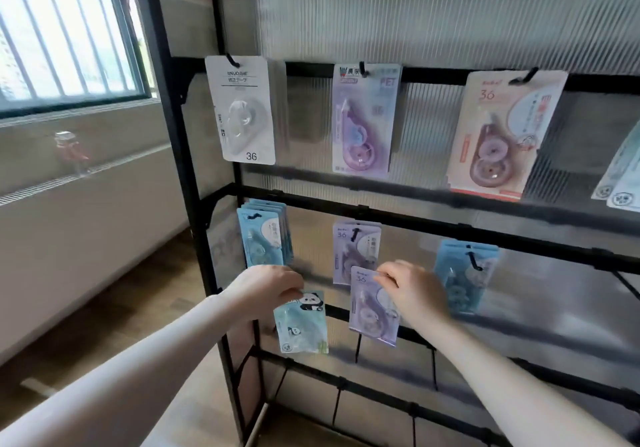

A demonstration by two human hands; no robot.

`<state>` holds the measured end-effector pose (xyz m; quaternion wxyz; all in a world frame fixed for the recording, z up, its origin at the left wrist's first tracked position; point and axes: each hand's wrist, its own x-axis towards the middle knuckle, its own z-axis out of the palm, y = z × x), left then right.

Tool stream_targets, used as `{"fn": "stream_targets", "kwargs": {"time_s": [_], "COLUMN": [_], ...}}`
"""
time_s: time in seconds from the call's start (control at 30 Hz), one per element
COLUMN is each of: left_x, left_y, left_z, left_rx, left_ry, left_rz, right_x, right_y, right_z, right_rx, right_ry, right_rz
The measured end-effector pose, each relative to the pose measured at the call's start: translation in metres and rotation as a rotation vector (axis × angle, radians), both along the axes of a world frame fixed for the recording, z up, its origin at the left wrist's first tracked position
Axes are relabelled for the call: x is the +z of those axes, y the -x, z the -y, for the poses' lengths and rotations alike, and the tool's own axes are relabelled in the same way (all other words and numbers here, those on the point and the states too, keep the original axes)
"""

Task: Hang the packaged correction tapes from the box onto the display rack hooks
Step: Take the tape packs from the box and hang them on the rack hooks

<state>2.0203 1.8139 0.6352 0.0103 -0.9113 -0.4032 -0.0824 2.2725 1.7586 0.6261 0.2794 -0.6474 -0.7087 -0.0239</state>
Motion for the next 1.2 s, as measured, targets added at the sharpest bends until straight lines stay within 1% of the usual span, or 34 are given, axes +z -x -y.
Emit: {"fn": "stream_targets", "kwargs": {"time_s": [0.2, 0.37, 0.5, 0.6, 0.7, 0.87, 1.0, 1.2], "left_x": [0.024, 0.03, 0.034, 0.033, 0.03, 0.03, 0.034, 0.04], "left_y": [0.009, 0.015, 0.018, 0.02, 0.019, 0.013, 0.011, 0.01], "left_z": [-0.009, -0.018, -0.024, -0.029, -0.033, -0.035, -0.037, -0.035], "left_rx": [0.013, 0.024, 0.029, 0.03, 0.034, 0.021, 0.023, 0.029], "left_ry": [-0.034, -0.042, -0.035, -0.036, -0.029, -0.018, -0.019, -0.019], "left_rz": [-0.01, 0.022, 0.064, 0.05, 0.051, 0.063, 0.038, 0.016], "right_x": [0.029, 0.035, 0.031, 0.026, 0.025, 0.026, 0.025, 0.025], "right_y": [0.018, 0.028, 0.028, 0.025, 0.021, 0.018, 0.018, 0.017], "right_z": [-0.025, -0.044, -0.055, -0.06, -0.062, -0.071, -0.077, -0.07], "right_rx": [0.058, 0.083, 0.113, 0.106, 0.098, 0.086, 0.05, 0.006], "right_ry": [-0.198, -0.258, -0.242, -0.189, -0.195, -0.18, -0.16, -0.248], "right_rz": [-0.023, -0.05, -0.024, -0.027, -0.026, 0.049, 0.067, 0.11]}}
